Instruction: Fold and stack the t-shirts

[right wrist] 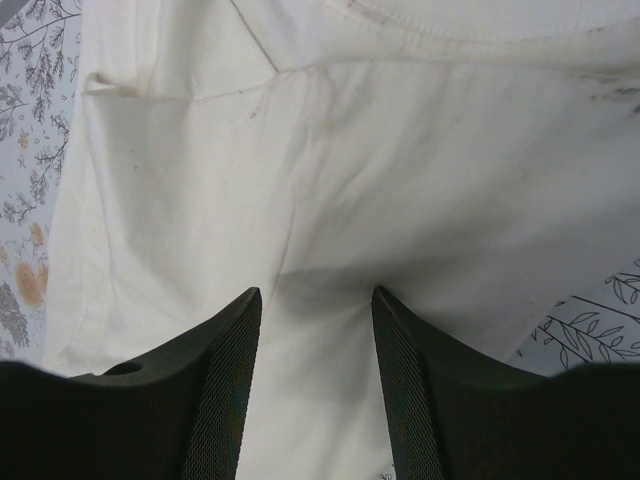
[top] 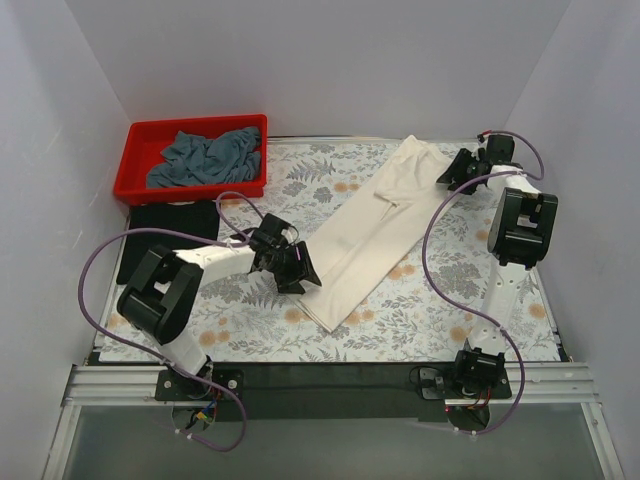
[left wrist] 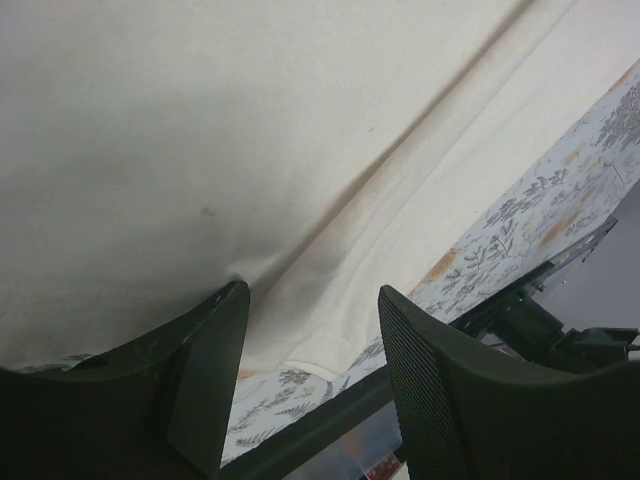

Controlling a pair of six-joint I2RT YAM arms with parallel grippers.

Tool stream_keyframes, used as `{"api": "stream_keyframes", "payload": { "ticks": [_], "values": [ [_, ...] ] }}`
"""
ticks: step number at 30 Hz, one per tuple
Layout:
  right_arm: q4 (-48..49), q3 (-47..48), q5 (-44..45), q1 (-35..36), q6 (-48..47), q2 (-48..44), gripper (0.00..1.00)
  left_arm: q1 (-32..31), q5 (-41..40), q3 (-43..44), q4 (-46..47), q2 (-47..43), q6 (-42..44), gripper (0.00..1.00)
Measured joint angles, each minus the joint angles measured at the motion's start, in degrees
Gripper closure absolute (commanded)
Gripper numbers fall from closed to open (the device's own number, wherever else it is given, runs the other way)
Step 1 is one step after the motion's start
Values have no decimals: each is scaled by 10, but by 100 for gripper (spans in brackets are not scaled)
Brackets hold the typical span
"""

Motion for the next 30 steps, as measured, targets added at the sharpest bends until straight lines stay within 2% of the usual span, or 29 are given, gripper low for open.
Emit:
{"api": "stream_keyframes", "payload": {
  "ticks": [4, 8, 14, 20, 26, 30],
  "values": [
    [-7, 5, -2, 0, -13, 2, 52, -43, -6, -17, 6, -16, -67, 44],
    [-8, 0, -4, 0, -23, -4, 52, -90, -43, -22, -28, -49, -117, 36],
    [-24, -101, 26, 7, -50, -106, 53, -106, -120, -17, -94, -140, -140, 31],
    [-21, -223, 61, 81, -80, -280, 54, -36, -166, 31, -132, -146, -66, 30],
    [-14, -381, 79, 224, -109, -430, 50, 70, -184, 37, -143, -136, 34, 30],
    [-30, -475, 97, 332, -116, -499, 45, 90, -179, 34, -142, -121, 80, 30]
  ]
}}
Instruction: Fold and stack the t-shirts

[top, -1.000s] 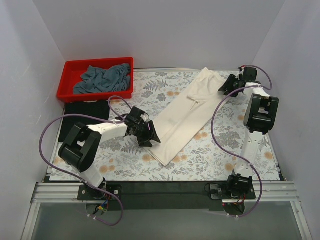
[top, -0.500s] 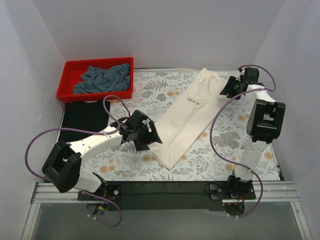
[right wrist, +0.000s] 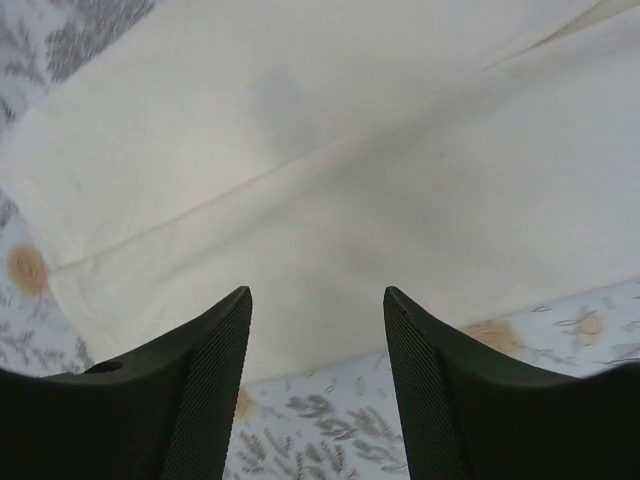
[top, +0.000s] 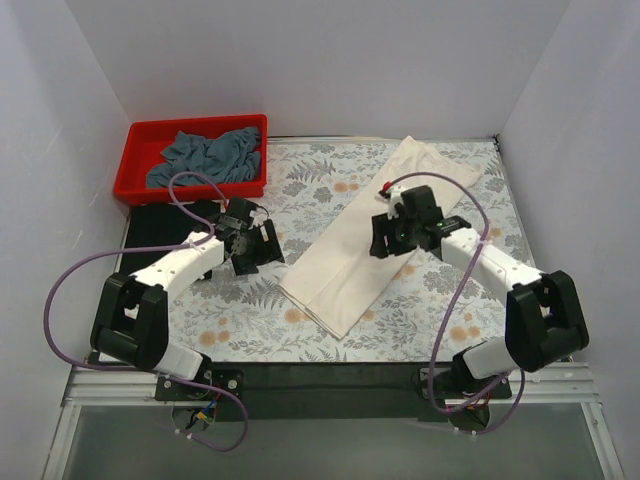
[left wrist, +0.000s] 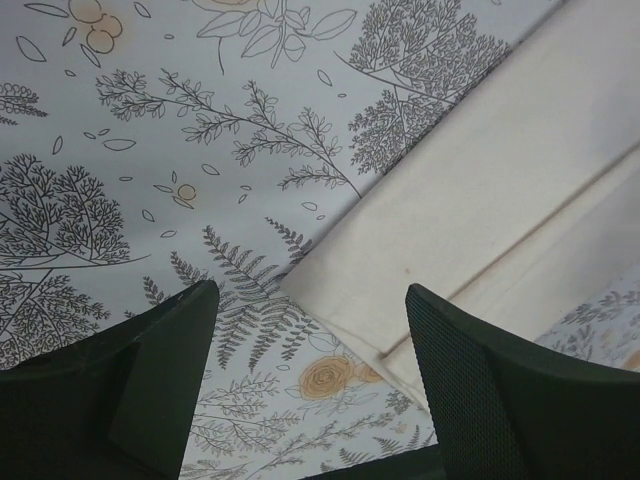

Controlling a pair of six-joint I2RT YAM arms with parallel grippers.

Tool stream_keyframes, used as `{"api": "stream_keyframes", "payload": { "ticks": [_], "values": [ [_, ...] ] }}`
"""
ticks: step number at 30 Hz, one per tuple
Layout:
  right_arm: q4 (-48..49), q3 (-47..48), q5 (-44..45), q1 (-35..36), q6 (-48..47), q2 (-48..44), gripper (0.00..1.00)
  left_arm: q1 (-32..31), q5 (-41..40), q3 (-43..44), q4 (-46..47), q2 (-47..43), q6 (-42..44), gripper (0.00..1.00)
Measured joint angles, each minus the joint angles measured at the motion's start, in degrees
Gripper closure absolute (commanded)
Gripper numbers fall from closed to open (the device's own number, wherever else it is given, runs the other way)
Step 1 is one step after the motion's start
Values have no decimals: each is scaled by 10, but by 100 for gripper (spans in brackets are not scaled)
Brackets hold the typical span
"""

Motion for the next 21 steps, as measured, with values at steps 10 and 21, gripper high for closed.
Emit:
{"api": "stream_keyframes", "payload": {
  "ticks": [10, 21],
  "values": [
    [-27, -78, 79, 304, 40, -62, 43, 0, 43, -38, 9, 18, 62, 31],
    [-44, -55, 144, 446, 55, 23, 44, -28, 56, -47, 28, 40, 82, 36]
  ]
}}
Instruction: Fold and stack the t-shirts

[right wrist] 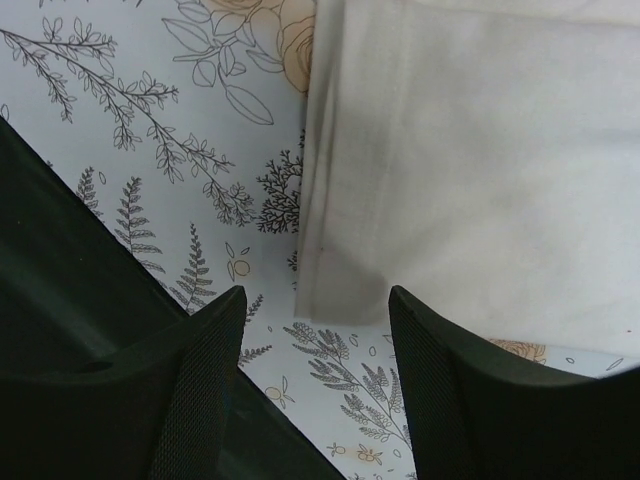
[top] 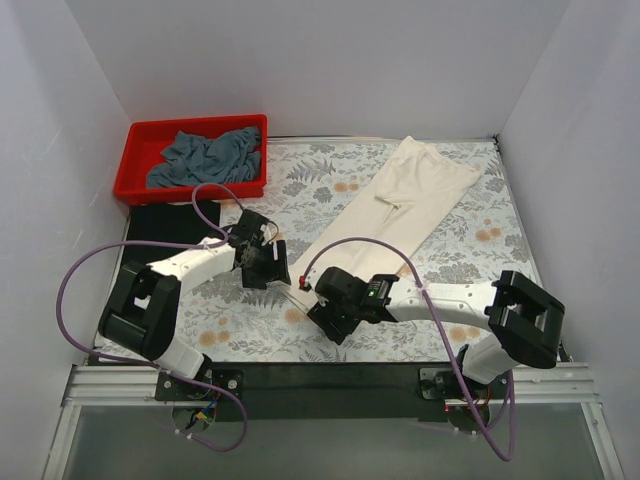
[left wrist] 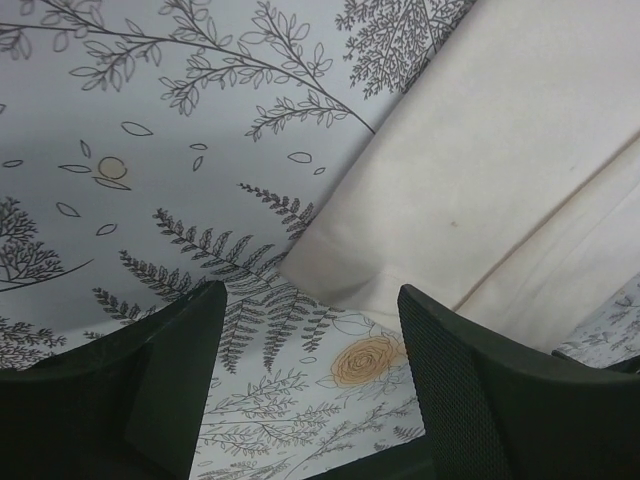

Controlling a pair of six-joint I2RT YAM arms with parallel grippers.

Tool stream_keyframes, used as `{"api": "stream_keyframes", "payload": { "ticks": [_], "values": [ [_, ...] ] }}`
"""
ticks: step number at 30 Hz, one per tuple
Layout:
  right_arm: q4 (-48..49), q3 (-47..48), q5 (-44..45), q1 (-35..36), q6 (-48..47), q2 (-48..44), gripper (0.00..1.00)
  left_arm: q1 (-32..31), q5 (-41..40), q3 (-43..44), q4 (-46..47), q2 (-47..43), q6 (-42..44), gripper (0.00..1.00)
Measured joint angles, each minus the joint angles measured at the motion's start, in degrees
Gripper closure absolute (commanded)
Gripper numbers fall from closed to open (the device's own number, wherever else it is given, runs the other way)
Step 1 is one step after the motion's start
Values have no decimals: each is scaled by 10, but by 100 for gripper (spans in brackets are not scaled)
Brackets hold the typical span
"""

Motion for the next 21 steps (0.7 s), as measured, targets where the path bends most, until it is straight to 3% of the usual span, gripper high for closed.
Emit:
{"api": "stream_keyframes", "payload": {
  "ticks": [11, 17, 21],
  "values": [
    [-22, 6, 35, 40, 0, 42, 49, -30, -19, 9, 8, 20, 1, 44],
    [-36, 20, 66, 55, 0, 58, 55, -52, -29, 12, 20, 28, -2, 46],
    [-45, 34, 76, 66, 0, 69, 65, -54, -39, 13, 20, 30, -6, 56]
  ]
}}
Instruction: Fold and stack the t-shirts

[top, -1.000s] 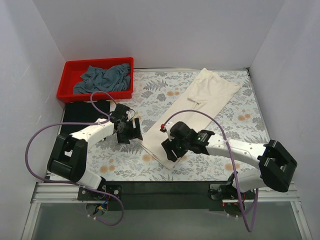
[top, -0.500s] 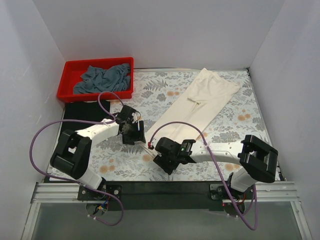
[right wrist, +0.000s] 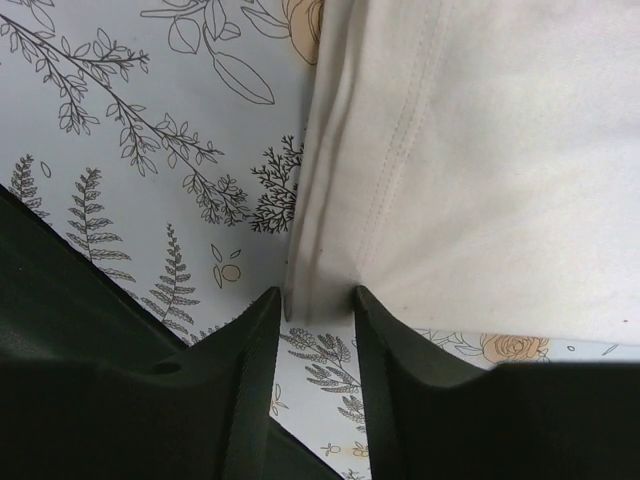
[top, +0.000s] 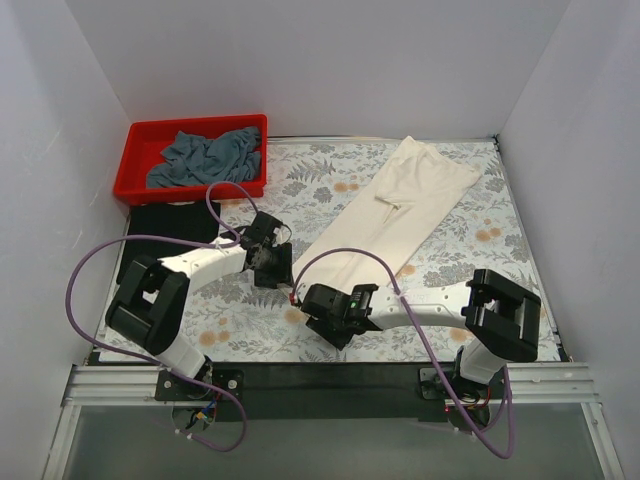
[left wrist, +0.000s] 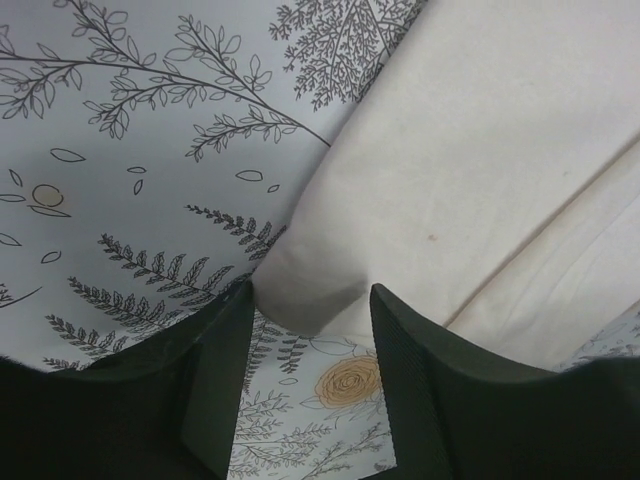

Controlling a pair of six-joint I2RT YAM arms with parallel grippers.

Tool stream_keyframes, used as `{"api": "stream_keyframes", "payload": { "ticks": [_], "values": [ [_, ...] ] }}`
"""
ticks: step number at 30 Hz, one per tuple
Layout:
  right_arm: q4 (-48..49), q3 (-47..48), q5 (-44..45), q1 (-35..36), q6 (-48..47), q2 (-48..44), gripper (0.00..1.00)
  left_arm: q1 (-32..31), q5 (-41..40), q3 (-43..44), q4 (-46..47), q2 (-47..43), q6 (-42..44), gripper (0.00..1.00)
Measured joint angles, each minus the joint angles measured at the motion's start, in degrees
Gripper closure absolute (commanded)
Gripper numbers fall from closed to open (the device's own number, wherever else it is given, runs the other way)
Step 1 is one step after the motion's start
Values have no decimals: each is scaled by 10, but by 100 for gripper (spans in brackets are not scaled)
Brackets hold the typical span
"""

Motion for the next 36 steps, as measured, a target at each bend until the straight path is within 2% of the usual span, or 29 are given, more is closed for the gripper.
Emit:
{"api": "stream_keyframes", "payload": {
  "ticks": [2, 3, 4, 5, 6, 8, 12, 15, 21, 27, 36],
  "values": [
    [-3, 5, 5, 4, -2, 4, 71, 0, -3, 0, 1, 2, -2, 69],
    [-4, 6, 7, 5, -2, 5, 79, 0, -4, 0, 3, 4, -3, 72],
    [-5, 8, 9, 5, -5, 6, 82, -1, -6, 0, 3, 6, -3, 80],
    [-6, 9, 12, 6, -7, 7, 86, 0, -8, 0, 3, 7, -5, 100],
    [-7, 11, 13, 5, -11, 8, 94, -1, -11, -1, 2, 8, -9, 100],
    [-13, 17, 7, 6, -21, 12, 99, -3, -18, -1, 0, 7, -14, 100],
    [-27, 50, -50, 9, -47, 28, 99, -5, -53, 0, -47, -7, -27, 100],
    [-35, 97, -127, 21, -72, 43, 99, -3, -85, 3, -115, -33, -41, 100],
    [-40, 165, -214, 34, -119, 45, 99, 9, -133, 82, -243, -85, -47, 100],
    [-57, 155, -200, -13, -137, -4, 99, 22, -117, 172, -271, -73, -40, 100],
    [-101, 107, -113, -132, -152, -61, 99, 23, -17, 328, -185, 100, -38, 100]
  ]
}}
